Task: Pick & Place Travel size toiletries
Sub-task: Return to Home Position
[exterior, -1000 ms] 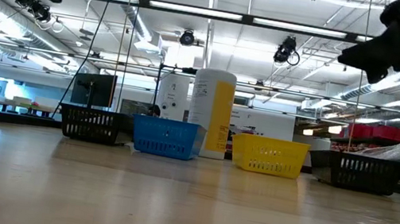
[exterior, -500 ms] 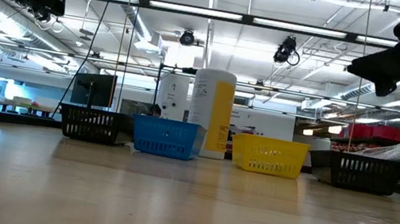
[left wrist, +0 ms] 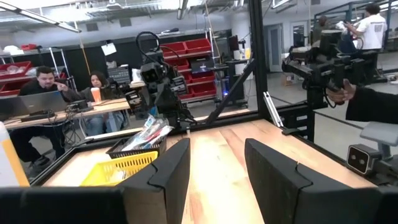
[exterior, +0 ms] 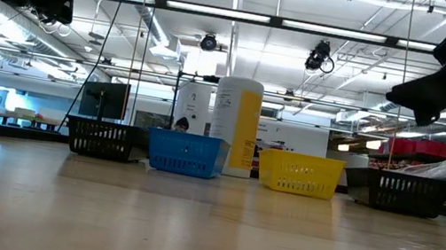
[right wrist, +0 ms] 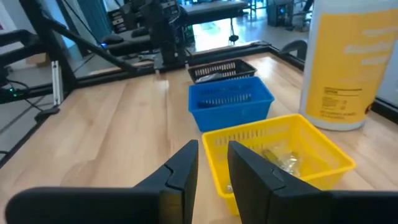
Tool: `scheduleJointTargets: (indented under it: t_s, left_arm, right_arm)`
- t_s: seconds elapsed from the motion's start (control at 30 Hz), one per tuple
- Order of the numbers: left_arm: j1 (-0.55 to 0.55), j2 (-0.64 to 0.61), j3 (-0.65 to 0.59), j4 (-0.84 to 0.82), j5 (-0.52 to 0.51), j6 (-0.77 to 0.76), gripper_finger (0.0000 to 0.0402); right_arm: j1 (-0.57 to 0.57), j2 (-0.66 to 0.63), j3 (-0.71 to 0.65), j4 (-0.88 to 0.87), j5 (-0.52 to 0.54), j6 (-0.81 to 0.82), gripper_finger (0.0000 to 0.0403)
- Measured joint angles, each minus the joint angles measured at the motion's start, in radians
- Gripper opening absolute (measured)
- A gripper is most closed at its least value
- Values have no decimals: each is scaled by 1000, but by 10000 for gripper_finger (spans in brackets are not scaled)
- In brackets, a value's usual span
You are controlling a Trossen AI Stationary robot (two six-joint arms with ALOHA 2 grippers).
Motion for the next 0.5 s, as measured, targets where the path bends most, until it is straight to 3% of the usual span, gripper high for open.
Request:
scheduleJointTargets:
  t_s: [0.5]
  left_arm:
    - [0, 0, -1, -1, -2, 3, 163]
  right_arm:
    - [1, 3, -115, 219, -80, -139, 96]
